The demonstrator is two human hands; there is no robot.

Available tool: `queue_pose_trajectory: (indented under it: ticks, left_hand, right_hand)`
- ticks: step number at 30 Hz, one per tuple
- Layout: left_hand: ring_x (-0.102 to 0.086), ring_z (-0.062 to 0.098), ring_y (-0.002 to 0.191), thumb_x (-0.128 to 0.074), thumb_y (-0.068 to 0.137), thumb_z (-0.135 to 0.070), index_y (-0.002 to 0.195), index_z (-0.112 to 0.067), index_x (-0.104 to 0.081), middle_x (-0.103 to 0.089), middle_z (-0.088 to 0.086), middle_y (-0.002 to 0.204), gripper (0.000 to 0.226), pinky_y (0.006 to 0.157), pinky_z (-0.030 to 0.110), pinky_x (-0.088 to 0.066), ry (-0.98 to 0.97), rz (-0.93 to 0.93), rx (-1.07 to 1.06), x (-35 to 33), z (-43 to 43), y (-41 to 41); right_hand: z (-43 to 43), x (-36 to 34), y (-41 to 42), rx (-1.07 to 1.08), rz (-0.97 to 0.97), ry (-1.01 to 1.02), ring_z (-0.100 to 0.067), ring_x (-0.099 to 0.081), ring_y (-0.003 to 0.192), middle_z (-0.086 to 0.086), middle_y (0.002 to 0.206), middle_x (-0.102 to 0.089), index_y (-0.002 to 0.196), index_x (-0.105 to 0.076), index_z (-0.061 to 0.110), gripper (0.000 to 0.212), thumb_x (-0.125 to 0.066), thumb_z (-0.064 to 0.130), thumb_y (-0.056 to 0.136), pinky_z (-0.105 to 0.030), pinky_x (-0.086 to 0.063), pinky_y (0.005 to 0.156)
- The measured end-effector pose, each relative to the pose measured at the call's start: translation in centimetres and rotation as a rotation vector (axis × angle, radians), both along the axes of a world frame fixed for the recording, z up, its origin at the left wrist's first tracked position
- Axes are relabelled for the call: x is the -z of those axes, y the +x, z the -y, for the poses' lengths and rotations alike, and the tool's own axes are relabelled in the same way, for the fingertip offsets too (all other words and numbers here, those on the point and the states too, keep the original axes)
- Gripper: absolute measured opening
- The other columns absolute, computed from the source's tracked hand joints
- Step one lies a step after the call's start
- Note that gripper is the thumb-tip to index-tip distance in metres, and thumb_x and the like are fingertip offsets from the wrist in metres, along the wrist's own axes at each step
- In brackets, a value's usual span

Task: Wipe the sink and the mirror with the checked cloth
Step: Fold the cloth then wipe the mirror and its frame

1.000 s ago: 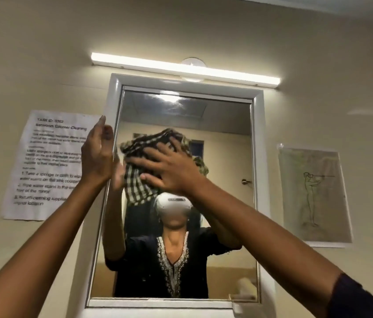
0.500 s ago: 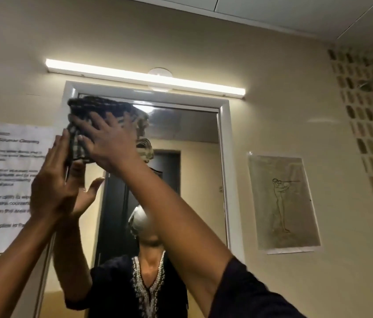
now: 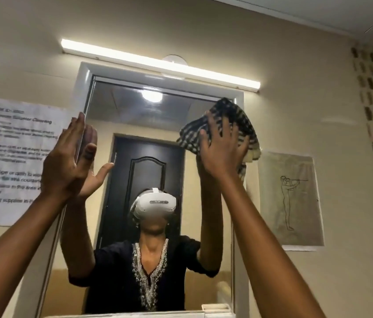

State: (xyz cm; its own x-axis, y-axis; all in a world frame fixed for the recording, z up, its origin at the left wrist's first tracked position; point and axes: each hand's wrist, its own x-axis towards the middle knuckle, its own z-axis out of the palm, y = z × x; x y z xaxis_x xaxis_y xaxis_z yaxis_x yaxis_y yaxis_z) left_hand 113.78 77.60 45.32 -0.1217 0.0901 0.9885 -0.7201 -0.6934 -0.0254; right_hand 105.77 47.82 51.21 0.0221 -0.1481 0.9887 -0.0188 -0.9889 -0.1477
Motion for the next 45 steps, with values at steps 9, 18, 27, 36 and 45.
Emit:
queue_pose_trajectory:
  ticks: [9, 18, 27, 36, 45]
  left_hand:
    - [-0.043, 0.034, 0.132, -0.034, 0.093, -0.052, 0.149, -0.022, -0.020, -0.039, 0.014, 0.149, 0.064, 0.101, 0.039, -0.039, 0.006, -0.005, 0.035, 0.1, -0.2, -0.7]
    - [-0.043, 0.032, 0.132, -0.048, 0.093, -0.031, 0.148, -0.018, -0.024, -0.040, 0.014, 0.148, 0.061, 0.102, 0.033, -0.036, -0.010, 0.026, 0.077, 0.2, -0.1, -0.2]
    - [-0.022, 0.018, 0.143, -0.034, 0.099, -0.034, 0.149, -0.012, -0.014, -0.016, 0.007, 0.157, 0.058, 0.114, 0.022, -0.018, 0.030, -0.156, 0.000, -0.1, 0.1, 0.6]
    - [-0.039, 0.017, 0.131, -0.034, 0.094, -0.049, 0.146, -0.015, -0.029, -0.041, 0.013, 0.147, 0.063, 0.103, 0.026, -0.036, -0.035, -0.036, 0.184, 0.6, 0.5, -2.1]
    - [-0.058, 0.017, 0.112, -0.025, 0.085, -0.054, 0.131, -0.030, -0.043, -0.059, 0.010, 0.125, 0.055, 0.100, 0.038, -0.046, -0.039, -0.232, 0.591, 0.4, -0.3, -3.6]
  right_hand:
    - [-3.7, 16.7, -0.3, -0.015, -0.222, -0.282, -0.027, -0.041, 0.132, 0.004, 0.143, -0.046, 0.144, -0.007, 0.052, 0.054, -0.026, 0.060, 0.094, -0.058, -0.012, 0.108]
    - [-5.8, -0.8, 0.4, -0.051, -0.073, -0.048, -0.029, -0.008, 0.147, 0.001, 0.160, -0.009, 0.147, -0.012, 0.044, 0.051, -0.024, 0.053, 0.098, -0.064, 0.003, 0.114]
    - [-10.7, 18.0, 0.3, -0.025, -0.453, -0.968, -0.021, -0.037, 0.128, 0.005, 0.145, -0.043, 0.141, -0.034, 0.043, 0.047, -0.034, 0.054, 0.095, -0.048, -0.017, 0.112]
    - [-5.4, 2.3, 0.2, -0.047, -0.094, -0.163, -0.030, -0.010, 0.146, 0.001, 0.160, -0.012, 0.145, -0.015, 0.047, 0.051, -0.026, 0.057, 0.096, -0.062, 0.003, 0.113]
    - [-18.4, 11.1, 3.1, -0.062, -0.211, -0.560, -0.027, -0.036, 0.135, 0.000, 0.147, -0.043, 0.135, -0.046, 0.033, 0.047, -0.040, 0.049, 0.091, -0.059, -0.009, 0.113]
